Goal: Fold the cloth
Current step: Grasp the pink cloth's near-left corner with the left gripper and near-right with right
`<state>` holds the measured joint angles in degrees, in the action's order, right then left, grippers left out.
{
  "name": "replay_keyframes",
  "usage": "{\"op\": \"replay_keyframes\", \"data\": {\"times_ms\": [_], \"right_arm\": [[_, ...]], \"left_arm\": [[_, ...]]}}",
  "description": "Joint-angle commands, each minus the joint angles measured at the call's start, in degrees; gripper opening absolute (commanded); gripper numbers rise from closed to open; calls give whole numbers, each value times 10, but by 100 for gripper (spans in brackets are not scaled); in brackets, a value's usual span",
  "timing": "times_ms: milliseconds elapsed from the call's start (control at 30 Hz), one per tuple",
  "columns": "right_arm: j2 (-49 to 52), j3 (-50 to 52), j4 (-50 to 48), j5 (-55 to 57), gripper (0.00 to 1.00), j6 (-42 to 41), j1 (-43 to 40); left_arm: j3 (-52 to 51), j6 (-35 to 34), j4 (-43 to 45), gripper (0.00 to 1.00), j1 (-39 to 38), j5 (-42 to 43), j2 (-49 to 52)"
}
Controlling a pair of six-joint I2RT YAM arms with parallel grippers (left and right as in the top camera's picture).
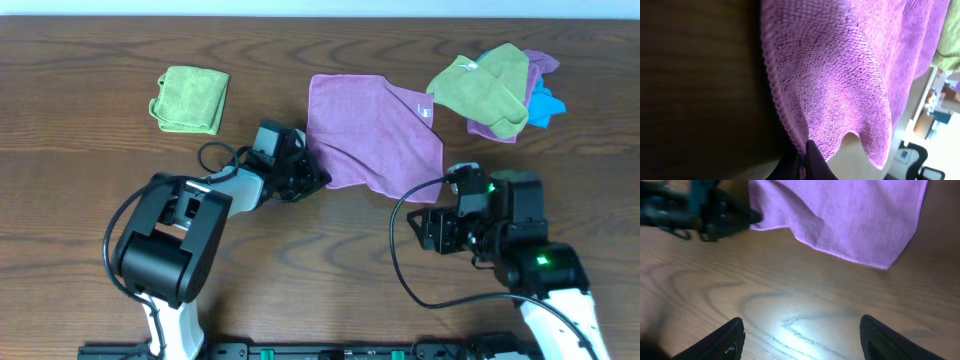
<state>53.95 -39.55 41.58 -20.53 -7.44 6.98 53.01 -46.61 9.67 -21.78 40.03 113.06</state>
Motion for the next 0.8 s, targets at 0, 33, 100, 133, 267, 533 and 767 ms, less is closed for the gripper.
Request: {"op": "replay_keyframes", "data": {"times_ms": [0, 33, 100, 133, 267, 533, 767], "right_arm": [[2, 42, -31, 17, 73, -26, -4], [5, 59, -51, 22, 72, -33, -4], [12, 87, -92, 34, 71, -36, -5], [17, 96, -108, 43, 71, -39, -6], [49, 116, -163, 92, 71, -44, -7], [169, 116, -245, 96, 69, -61, -7], [232, 116, -286, 96, 71, -80, -7]], "left_arm": [[-6, 59, -37, 6, 17, 35, -26], [-6, 74, -58, 6, 21, 35, -37], [-6, 105, -101, 6, 26, 31, -57], [-6, 115, -120, 6, 27, 28, -65], [-6, 150, -189, 6, 33, 25, -93], [-7, 174, -264, 6, 47, -8, -117], [-7, 193, -304, 6, 68, -13, -117]]}}
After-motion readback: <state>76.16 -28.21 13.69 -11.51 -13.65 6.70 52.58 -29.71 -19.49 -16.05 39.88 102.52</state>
